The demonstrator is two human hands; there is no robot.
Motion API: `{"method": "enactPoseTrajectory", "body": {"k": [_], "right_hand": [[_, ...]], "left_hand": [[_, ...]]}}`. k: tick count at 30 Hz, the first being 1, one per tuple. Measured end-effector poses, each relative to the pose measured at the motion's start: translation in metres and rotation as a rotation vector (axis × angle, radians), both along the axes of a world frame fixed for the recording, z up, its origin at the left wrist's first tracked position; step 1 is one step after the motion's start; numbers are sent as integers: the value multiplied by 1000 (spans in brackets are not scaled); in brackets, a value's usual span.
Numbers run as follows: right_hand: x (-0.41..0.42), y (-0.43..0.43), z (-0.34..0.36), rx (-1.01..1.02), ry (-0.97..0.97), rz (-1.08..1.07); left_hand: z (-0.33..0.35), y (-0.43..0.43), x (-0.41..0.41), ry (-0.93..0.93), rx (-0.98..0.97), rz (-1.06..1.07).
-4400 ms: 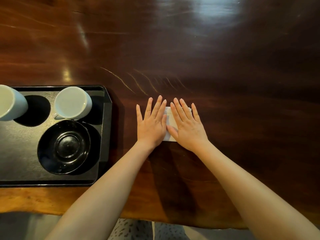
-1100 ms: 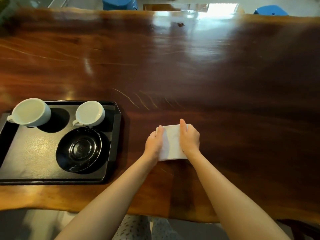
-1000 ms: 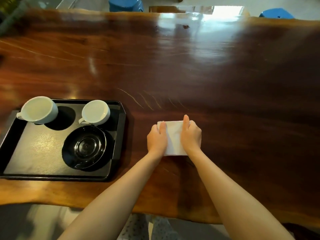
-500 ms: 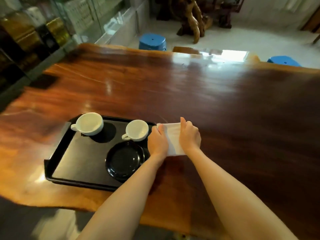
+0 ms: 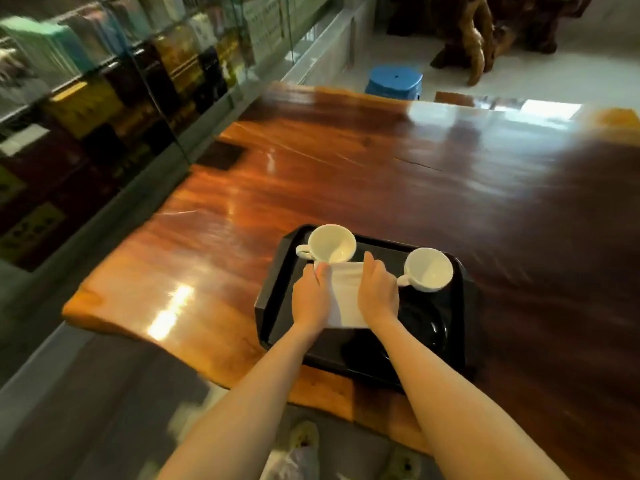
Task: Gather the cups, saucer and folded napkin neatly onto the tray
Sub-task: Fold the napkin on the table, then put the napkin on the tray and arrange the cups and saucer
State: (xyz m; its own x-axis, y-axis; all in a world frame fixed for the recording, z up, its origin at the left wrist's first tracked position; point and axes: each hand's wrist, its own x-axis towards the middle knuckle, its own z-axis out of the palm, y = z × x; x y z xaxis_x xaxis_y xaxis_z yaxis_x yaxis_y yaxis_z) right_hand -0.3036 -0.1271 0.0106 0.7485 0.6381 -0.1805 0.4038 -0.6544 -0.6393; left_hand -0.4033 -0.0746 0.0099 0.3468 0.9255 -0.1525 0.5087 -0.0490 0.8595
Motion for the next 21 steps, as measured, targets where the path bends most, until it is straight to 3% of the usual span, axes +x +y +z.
{"method": "enactPoseTrajectory", "body": {"k": [4, 9, 12, 16, 21], "right_hand": [[-23, 8, -14, 95, 456, -193], [-39, -5, -41, -11, 601, -157], [-47, -1, -50, -17, 542, -115], [-55, 2, -65, -57, 425, -156], [-59, 6, -73, -51, 270, -189]], "left_hand": [[-17, 25, -21, 57, -83, -116], [-48, 37, -34, 219, -253, -136], [-62, 39, -39, 257, -315, -147], [-70, 22, -46, 285, -214, -266], [-88, 16, -47, 333, -13, -231]]}}
